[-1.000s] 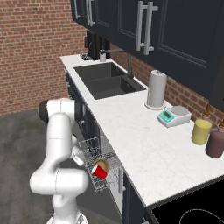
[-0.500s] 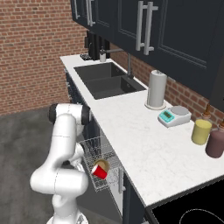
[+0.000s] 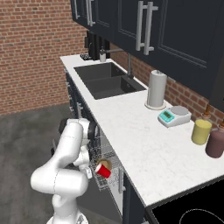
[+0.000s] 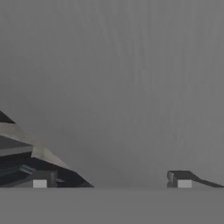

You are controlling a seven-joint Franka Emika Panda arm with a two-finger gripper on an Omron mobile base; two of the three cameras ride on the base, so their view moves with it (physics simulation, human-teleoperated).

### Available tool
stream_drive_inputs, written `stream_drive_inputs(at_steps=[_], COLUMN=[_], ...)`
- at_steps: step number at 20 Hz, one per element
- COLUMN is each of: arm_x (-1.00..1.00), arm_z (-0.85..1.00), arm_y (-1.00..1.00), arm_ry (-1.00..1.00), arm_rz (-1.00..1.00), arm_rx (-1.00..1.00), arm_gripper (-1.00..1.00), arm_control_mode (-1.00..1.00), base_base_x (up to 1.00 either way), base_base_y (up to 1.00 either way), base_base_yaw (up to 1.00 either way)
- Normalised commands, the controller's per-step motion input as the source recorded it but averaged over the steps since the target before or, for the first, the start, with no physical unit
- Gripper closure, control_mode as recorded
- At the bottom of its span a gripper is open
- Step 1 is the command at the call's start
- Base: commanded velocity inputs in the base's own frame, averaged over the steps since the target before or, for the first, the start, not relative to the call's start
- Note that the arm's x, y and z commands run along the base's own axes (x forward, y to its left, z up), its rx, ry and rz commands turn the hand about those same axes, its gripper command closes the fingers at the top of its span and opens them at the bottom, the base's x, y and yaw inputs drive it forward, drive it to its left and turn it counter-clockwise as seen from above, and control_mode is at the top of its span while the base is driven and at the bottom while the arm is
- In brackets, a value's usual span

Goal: Pick up the cup and bowl from the counter, place them in the dishwasher, and close the dishwasher door.

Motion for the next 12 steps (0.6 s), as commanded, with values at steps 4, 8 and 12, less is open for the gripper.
stream_drive_inputs(at_steps=[4,8,12], arm_x=[0.81,0.74,0.33], arm_z=[-0.84,-0.68,0.27], arm_y=[-0.01,0.0,-0.06], arm_ry=[0.0,-0.08,-0.28], arm_rz=[0.0,-0.03,-0.07], arm_rx=[-0.14,-0.33,-0.3], arm_gripper=[-1.0,-1.0,-1.0], arm_control_mode=[-1.0,-1.0,-1.0], base_base_x=[0.0,0.0,0.0], base_base_y=[0.0,0.0,0.0], base_base_yaw=[0.0,0.0,0.0])
